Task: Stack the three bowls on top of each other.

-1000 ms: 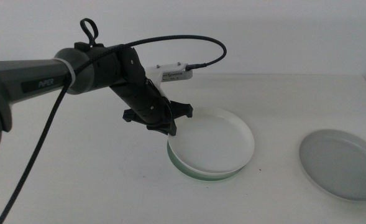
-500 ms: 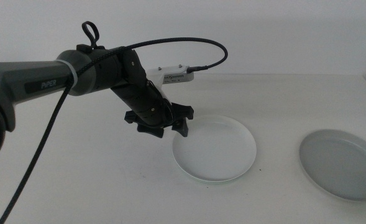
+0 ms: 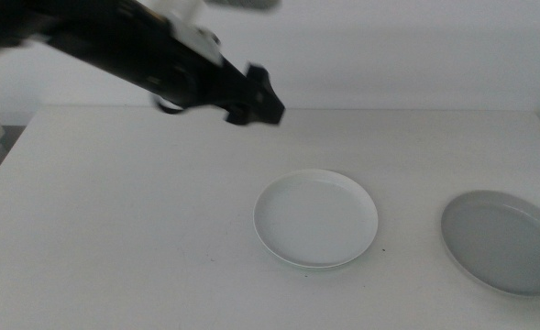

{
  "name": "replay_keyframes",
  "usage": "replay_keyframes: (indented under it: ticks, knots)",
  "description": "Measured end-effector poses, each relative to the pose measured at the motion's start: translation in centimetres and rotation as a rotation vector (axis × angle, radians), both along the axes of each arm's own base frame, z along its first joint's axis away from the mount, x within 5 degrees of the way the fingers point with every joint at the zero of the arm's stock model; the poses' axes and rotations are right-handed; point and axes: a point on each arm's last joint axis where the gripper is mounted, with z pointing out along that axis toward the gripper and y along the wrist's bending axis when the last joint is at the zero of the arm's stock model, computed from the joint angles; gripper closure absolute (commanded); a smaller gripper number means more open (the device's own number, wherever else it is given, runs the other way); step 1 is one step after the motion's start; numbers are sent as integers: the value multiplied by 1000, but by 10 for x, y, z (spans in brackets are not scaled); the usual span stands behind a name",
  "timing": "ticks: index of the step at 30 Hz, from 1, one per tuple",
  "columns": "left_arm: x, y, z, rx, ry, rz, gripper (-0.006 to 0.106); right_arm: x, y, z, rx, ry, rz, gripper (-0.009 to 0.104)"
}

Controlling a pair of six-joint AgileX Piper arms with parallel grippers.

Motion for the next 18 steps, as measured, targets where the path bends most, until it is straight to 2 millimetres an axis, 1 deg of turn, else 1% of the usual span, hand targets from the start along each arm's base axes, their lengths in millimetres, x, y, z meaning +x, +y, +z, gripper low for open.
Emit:
replay_keyframes:
  ticks: [1, 3, 9, 14, 16, 18]
  knots:
    - [-11, 5, 11, -14, -39, -3, 7, 0, 0, 0, 0, 0, 0, 17]
    - [-41, 17, 33, -50, -123, 0, 7, 0, 0, 0, 0, 0, 0, 17]
    - [-112, 46, 73, -112, -280, -13, 7, 0, 0, 0, 0, 0, 0, 17]
    - [-159, 64, 91, -129, -322, -48, 7, 0, 0, 0, 0, 0, 0, 17]
    - [-174, 71, 95, -122, -346, -47, 7, 0, 0, 0, 0, 0, 0, 17]
    - [-184, 76, 98, -116, -364, -47, 7, 0, 0, 0, 0, 0, 0, 17]
